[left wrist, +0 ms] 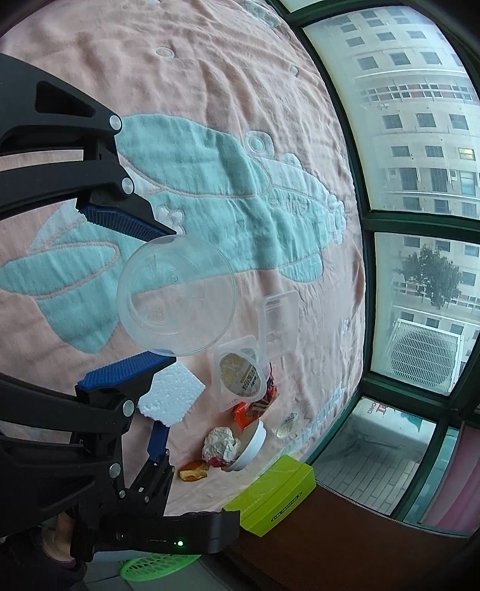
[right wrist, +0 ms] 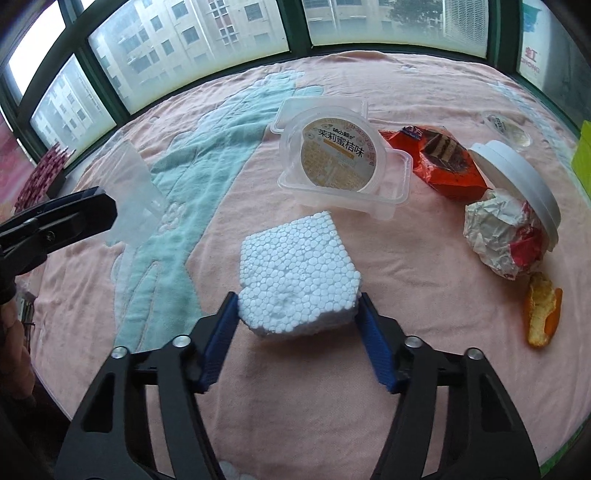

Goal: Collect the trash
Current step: 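Grasp the clear plastic cup with the left tool while the right tool grasps the white foam block, then carry both items to the green basket and open both tools over it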

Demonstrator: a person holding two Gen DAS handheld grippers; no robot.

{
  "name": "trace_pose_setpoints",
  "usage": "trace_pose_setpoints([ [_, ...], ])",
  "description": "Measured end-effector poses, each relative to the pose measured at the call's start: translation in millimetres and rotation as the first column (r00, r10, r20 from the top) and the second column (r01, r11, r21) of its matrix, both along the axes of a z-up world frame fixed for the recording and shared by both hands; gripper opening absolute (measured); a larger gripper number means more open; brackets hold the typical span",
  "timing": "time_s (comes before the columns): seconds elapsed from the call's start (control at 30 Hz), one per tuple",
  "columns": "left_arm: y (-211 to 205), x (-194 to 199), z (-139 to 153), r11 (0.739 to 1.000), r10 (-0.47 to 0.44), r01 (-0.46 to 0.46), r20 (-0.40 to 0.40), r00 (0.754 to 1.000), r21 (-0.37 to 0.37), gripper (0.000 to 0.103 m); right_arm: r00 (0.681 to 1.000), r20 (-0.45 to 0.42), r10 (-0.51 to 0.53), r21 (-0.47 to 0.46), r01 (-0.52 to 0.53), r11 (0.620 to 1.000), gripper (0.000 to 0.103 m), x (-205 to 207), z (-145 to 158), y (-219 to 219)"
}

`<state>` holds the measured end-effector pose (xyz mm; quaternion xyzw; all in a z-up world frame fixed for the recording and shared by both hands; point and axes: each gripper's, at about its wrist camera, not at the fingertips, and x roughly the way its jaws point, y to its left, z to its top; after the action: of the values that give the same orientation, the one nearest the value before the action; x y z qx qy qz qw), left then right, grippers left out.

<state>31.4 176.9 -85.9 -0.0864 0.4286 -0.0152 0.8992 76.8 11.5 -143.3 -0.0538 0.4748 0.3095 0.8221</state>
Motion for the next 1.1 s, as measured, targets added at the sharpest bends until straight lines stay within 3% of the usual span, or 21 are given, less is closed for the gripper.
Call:
trace_pose_setpoints([
  [0.23, -21.6, 2.7, 12.3, 0.999, -0.034, 0.034, 0.023, 0.999, 0.002, 0.058, 0.999, 0.032, -0.042, 0.036, 0.041, 0.999, 0.063, -11.6, 19.8, -30.0],
  [0.5, -76.2, 9.8, 26.3, 0.990, -0.144, 0.144, 0.052, 0.988, 0.001, 0.058, 0.984, 0.038, -0.173, 0.072, 0.170, 0.983, 0.063, -27.8, 40.5, -98.8],
  [1.1, -220.2, 37.6, 45.7, 0.920, -0.391, 0.393, 0.073, 0.917, -0.008, 0.058, 0.883, 0.092, -0.461, 0.071, 0.455, 0.887, 0.063, -48.1, 68.8, -249.1],
])
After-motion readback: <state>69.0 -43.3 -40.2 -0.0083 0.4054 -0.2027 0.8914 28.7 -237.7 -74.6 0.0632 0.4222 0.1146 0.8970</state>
